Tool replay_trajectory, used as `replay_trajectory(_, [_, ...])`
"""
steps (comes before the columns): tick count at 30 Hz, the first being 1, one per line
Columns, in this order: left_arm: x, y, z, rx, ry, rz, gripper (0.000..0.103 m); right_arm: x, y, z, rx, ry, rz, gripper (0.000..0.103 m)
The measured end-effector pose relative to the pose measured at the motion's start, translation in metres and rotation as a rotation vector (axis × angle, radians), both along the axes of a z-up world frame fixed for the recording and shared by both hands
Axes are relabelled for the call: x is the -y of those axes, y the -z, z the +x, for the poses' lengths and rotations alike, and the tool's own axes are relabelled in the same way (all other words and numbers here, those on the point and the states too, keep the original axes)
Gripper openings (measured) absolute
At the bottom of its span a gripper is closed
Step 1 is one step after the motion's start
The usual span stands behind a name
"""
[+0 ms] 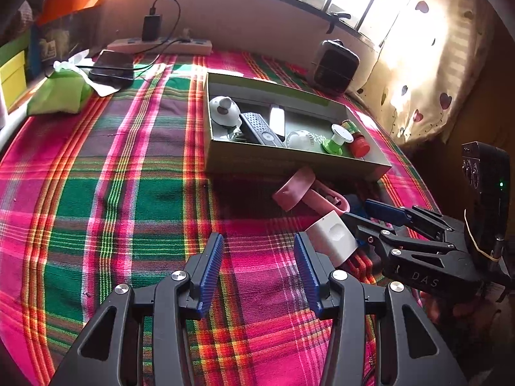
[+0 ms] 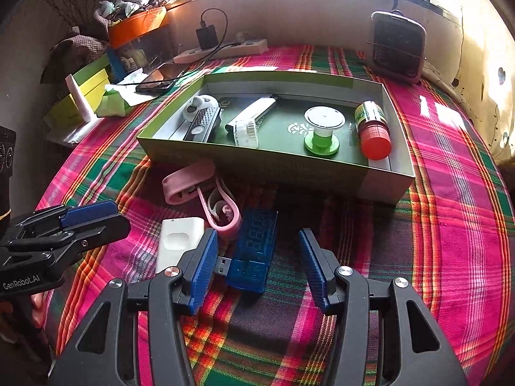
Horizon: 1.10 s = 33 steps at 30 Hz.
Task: Organize rigid objects
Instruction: 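Move the right tool to the blue digital display while the left tool approaches the white charger, then close the right tool on the blue digital display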
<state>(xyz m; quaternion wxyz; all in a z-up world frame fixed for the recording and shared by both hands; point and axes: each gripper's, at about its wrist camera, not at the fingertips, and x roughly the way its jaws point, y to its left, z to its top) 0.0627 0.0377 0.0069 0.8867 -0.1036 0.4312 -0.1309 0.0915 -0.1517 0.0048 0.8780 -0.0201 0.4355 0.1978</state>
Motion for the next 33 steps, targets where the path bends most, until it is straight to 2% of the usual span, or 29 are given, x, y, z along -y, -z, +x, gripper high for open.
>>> replay_trajectory(7, [0.001,-0.002,-0.001,0.008,-0.005,0.012,0.045,-0.005,0.001,0.002,0.004,-0.004,-0.024,0.052])
replay_trajectory(20, [0.014,-0.006,-0.004,0.031,0.007,0.092,0.045,-0.003,0.000,0.006,-0.009,0.005,-0.054,0.052])
replay_trajectory(33, [0.031,-0.008,-0.002,0.030,0.034,0.121,0.045,0.012,-0.001,0.007,-0.013,-0.007,-0.063,0.024])
